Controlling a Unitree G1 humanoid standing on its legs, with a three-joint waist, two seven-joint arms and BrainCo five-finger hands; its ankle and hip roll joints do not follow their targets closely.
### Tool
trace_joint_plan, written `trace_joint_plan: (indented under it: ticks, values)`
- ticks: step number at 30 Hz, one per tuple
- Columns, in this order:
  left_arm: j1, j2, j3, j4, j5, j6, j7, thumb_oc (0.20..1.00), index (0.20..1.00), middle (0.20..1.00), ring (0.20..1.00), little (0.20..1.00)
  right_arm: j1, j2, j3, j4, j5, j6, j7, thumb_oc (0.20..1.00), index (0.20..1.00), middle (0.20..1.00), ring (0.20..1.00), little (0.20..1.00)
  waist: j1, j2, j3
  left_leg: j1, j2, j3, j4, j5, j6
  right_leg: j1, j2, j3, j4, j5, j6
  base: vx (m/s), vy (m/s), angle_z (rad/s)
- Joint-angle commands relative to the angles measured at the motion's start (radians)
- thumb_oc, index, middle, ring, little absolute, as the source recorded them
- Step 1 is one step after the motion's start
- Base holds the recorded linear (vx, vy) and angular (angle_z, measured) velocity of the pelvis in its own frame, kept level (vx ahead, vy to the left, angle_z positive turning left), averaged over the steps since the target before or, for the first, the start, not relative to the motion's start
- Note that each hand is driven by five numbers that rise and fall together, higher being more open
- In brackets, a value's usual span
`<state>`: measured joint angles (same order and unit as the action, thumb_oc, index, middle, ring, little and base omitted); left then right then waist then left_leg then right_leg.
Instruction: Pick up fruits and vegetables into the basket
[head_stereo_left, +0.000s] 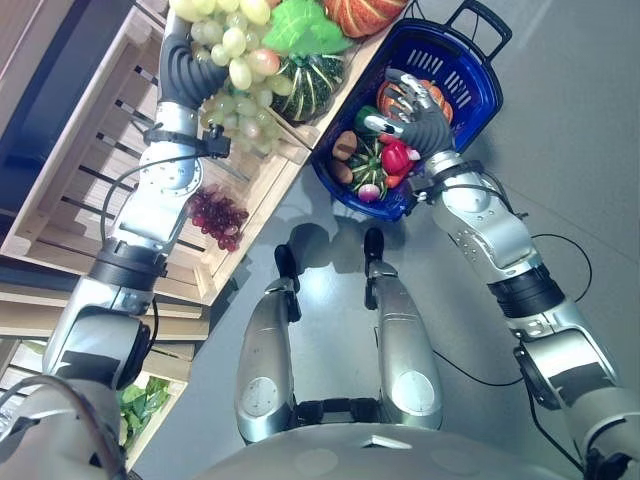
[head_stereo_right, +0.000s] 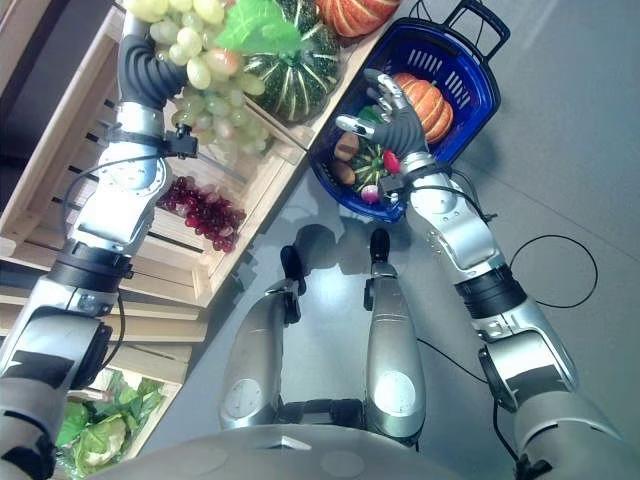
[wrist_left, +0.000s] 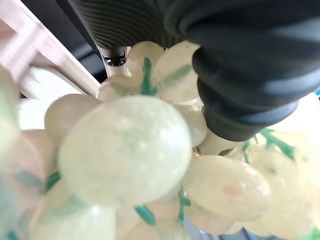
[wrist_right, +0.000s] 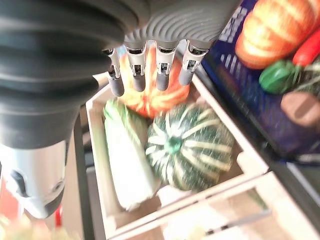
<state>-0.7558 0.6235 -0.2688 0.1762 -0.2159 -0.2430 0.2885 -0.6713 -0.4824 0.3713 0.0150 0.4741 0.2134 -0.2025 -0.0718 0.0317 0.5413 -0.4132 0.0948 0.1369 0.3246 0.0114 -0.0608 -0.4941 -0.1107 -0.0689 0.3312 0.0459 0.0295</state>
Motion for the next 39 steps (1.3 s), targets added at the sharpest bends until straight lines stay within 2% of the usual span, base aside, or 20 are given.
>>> trace_joint_plan:
  ticks: [1,8,14,18,32,39]
  values:
    - [-0.048,-0.014,0.008,-0.122,-0.062,-0.065,-0.063,0.200,0.200,0.200,0.200,0.200,-0.024,0.068,0.006,-0.071,0.112,0.007,0.045,1.000,1.000,1.000,1.000,1.000,0.008,-0.016,-0.096,0.011,-0.070,-0.028,-0.040,0.021,0.036,0.048,0.031,-0.049,0.071,-0.108,-0.023,0.05,-0.026,0.03]
    - [-0.077,-0.021,-0.027,-0.159,-0.078,-0.060,-0.111,0.200,0.200,0.200,0.200,0.200,-0.037,0.102,0.038,-0.053,0.195,0.051,0.036,1.000,1.000,1.000,1.000,1.000,0.013,-0.022,-0.110,0.030,-0.070,-0.031,-0.038,0.021,0.039,0.069,0.028,-0.055,0.066,-0.104,-0.026,0.04,-0.018,0.02]
    - [-0.097,-0.045,-0.058,-0.208,-0.181,-0.028,-0.239,0.200,0.200,0.200,0.200,0.200,-0.043,0.144,0.062,-0.054,0.281,0.041,0.100,1.000,1.000,1.000,1.000,1.000,0.018,-0.025,-0.116,0.044,-0.071,-0.031,-0.027,0.008,0.042,0.085,0.020,-0.061,0.072,-0.113,-0.026,0.04,-0.007,0.06]
    - [-0.097,-0.059,-0.078,-0.221,-0.258,-0.024,-0.301,0.200,0.200,0.200,0.200,0.200,-0.045,0.160,0.074,-0.056,0.330,0.048,0.110,1.000,1.000,1.000,1.000,1.000,0.019,-0.027,-0.121,0.046,-0.072,-0.033,-0.020,0.004,0.042,0.088,0.017,-0.064,0.075,-0.113,-0.025,0.02,-0.006,0.04]
    - [-0.056,-0.129,-0.128,-0.303,-0.494,0.022,-0.529,0.200,0.200,0.200,0.200,0.200,-0.048,0.190,0.110,-0.066,0.424,-0.015,0.242,1.000,1.000,1.000,1.000,1.000,0.025,-0.035,-0.126,0.058,-0.074,-0.036,-0.018,-0.007,0.048,0.100,0.012,-0.071,0.067,-0.108,-0.020,0.00,0.000,0.00]
    - [-0.045,-0.147,-0.143,-0.318,-0.580,0.023,-0.590,0.200,0.200,0.200,0.200,0.200,-0.053,0.193,0.117,-0.065,0.456,-0.046,0.259,1.000,1.000,1.000,1.000,1.000,0.027,-0.039,-0.128,0.066,-0.072,-0.037,-0.027,-0.008,0.047,0.107,0.010,-0.076,0.056,-0.103,-0.014,0.00,0.000,0.00]
